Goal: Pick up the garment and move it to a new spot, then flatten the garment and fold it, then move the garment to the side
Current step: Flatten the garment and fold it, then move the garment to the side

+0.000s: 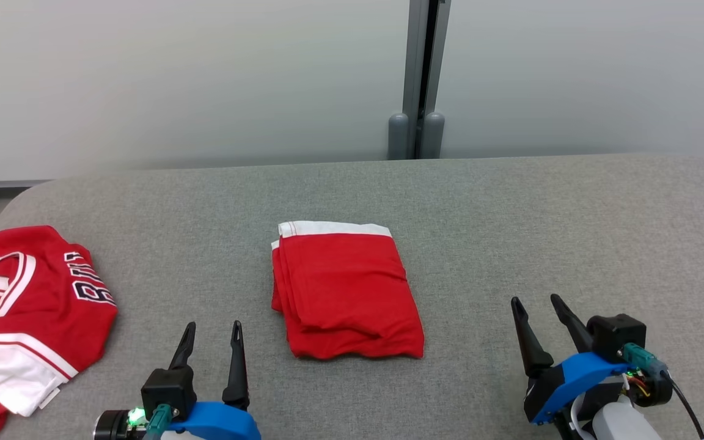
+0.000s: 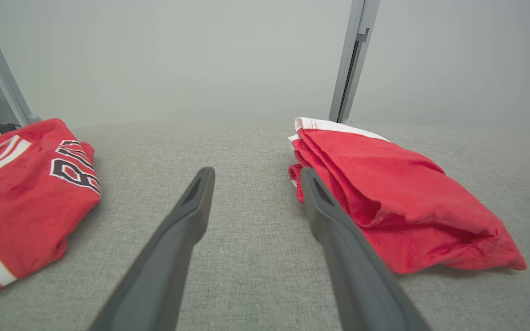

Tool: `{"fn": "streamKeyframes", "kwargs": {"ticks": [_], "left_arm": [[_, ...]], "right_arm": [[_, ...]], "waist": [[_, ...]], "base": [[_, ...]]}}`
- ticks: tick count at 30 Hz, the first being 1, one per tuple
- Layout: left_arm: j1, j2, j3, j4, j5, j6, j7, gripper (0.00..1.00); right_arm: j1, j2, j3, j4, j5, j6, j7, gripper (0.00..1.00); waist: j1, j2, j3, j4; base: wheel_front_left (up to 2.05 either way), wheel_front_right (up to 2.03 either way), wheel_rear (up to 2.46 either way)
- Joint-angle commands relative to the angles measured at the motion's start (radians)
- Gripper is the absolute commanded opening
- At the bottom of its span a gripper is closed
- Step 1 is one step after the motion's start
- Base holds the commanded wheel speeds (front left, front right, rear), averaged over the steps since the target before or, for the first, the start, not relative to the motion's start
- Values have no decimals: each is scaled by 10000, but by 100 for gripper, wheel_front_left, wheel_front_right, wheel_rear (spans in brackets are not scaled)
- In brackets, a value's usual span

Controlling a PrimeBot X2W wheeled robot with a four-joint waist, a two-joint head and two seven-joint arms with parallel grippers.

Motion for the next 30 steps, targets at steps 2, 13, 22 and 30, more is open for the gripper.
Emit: {"fn": "streamKeyframes", "kwargs": {"ticks": [2, 13, 22, 30], "left_arm": [[150, 11, 74, -37, 112, 2, -26, 100], [360, 12, 205, 54, 211, -91, -26, 100], [247, 9, -160, -20, -74, -124, -26, 100], [-244, 11, -987, -211, -535, -21, -26, 100]], "right_arm": [[294, 95, -100, -149, -250, 1, -28, 100], [632, 284, -84, -196, -656, 1, -30, 100], [346, 297, 68, -41, -670, 1, -30, 100], [-807, 162, 688, 254, -627, 1, -30, 100]], "waist": [[1, 0, -107, -66], [1, 0, -243, -125], [1, 0, 21, 170], [1, 0, 1201, 964]], "base": [[0, 0, 0], [0, 0, 0], [0, 0, 0], [0, 0, 0]]}}
